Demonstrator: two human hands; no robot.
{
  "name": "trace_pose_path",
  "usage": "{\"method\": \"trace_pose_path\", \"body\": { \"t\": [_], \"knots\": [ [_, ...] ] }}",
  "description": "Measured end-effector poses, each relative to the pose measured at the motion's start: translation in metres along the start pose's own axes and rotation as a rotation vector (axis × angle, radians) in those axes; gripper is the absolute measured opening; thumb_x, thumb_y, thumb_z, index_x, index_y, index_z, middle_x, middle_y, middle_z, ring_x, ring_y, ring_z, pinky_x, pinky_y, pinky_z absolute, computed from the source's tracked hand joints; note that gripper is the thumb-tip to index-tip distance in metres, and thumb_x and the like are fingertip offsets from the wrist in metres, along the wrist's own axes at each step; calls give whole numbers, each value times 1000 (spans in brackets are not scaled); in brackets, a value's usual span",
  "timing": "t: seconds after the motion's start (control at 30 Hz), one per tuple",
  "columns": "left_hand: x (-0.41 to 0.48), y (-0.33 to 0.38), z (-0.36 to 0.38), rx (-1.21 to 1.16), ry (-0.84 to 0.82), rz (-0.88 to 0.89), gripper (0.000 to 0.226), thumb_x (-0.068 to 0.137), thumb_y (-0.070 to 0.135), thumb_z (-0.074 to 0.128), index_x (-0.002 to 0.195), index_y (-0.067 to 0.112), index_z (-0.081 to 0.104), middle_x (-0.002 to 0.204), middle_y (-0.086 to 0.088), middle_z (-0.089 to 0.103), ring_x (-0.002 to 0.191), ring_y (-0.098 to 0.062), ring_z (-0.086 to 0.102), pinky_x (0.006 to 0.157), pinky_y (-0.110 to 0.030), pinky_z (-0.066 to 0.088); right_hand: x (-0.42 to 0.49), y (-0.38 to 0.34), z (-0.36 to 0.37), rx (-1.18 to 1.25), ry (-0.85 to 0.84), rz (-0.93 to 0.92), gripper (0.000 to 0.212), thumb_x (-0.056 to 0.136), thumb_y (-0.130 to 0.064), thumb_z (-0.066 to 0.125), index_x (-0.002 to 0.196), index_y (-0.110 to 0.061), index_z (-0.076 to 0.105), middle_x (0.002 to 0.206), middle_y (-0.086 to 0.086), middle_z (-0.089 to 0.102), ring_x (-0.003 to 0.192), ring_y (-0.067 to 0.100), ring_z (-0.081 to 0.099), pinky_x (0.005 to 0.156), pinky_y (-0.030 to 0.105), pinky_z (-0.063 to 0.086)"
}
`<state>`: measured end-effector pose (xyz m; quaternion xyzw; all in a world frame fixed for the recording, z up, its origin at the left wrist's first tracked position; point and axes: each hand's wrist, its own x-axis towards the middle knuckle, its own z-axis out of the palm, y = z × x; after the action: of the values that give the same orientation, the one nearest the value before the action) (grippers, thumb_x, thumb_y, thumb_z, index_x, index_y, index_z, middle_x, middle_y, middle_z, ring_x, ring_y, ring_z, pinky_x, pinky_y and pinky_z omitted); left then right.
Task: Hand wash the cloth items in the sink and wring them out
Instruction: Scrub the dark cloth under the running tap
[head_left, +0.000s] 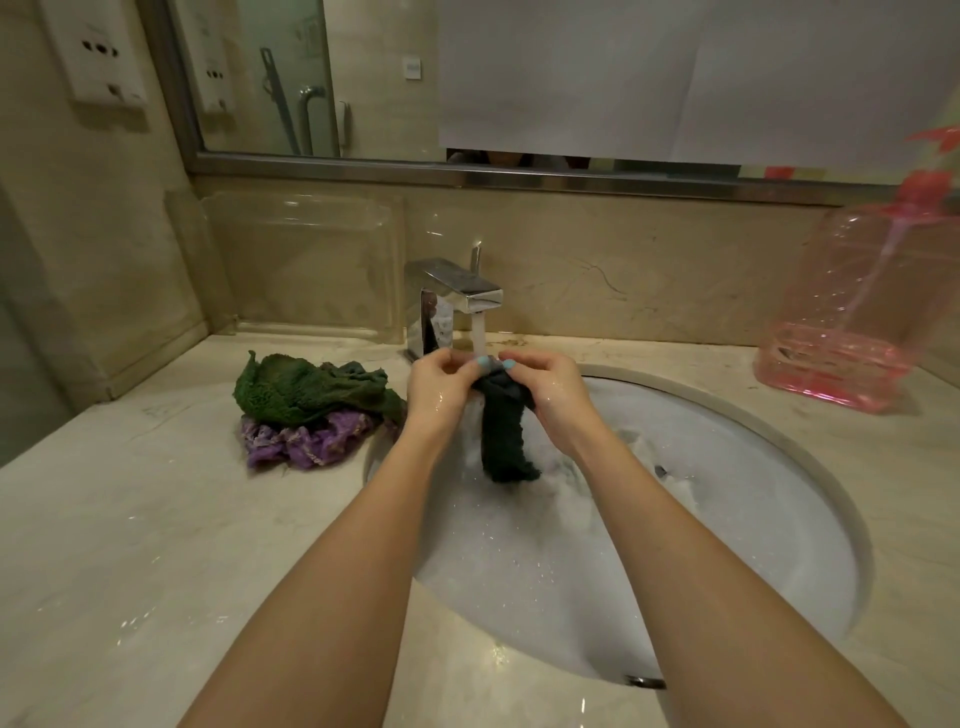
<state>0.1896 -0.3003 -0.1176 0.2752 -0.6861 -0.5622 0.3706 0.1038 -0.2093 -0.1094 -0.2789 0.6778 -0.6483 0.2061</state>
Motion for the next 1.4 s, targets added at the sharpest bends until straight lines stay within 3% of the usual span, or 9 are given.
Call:
{"method": "trace_pose_path", "body": {
  "t": [0.1,0.27,0.57,0.77,0.9,1.0,1.1,1.27,1.4],
  "knots": [
    [0,2,3,-38,1,-21,4,97,13,56,94,14,54,99,-9,62,92,-20,63,73,-28,54,-2,-4,4,-147,-30,-92,24,100,-17,49,118,-11,65,107,-3,65,98,8,58,76,13,45],
    [10,5,3,-116,79,-124,7,103,13,43,106,10,48,108,-13,57,104,-27,59,95,-47,51,-3,-6,6,-203,-165,-101,22,97,-18,57,117,-13,64,99,-7,61,92,8,58,71,17,45],
    [11,8,1,-227,20,-102,9,100,17,53,98,9,53,91,-11,61,84,-22,60,73,-31,51,-2,0,3,-89,-235,-30,16,91,-30,66,101,-19,62,99,-1,65,94,15,61,85,33,49],
    [11,5,-1,-114,54,-18,10,98,20,55,94,11,55,88,-5,58,91,-21,57,85,-36,49,4,6,6,-154,-126,-51,14,97,-13,55,83,-15,56,81,2,59,82,18,57,72,27,50],
    [7,6,3,96,-79,22,23,101,30,48,112,12,57,96,0,58,97,-17,56,81,-28,46,7,0,8,-115,-15,26,6,102,-16,44,104,-13,49,94,1,56,97,18,57,81,29,51],
    [0,8,-2,156,-282,-92,39,98,46,49,119,14,58,98,5,61,92,-9,58,70,-20,44,11,-1,12,-60,38,137,28,103,-21,42,128,-11,49,120,8,57,113,23,56,98,40,49],
    [-3,6,-15,112,-435,-232,35,95,43,56,112,13,62,96,-4,68,86,-16,65,66,-23,49,9,-7,5,286,79,208,33,102,-24,47,127,-4,54,110,14,62,96,22,63,79,33,55],
    [3,6,-15,-299,-254,-178,26,99,31,54,119,16,62,112,-10,68,104,-25,66,80,-33,53,0,-6,-8,152,-316,92,28,93,-18,63,118,-6,65,108,12,71,102,22,68,88,32,54],
    [4,7,-11,-296,-149,-146,20,100,29,53,108,17,66,111,-10,69,105,-25,67,88,-37,55,-1,-1,-8,-64,-353,120,25,98,-26,56,116,-12,65,98,3,72,100,20,66,87,36,52]
  ]
}}
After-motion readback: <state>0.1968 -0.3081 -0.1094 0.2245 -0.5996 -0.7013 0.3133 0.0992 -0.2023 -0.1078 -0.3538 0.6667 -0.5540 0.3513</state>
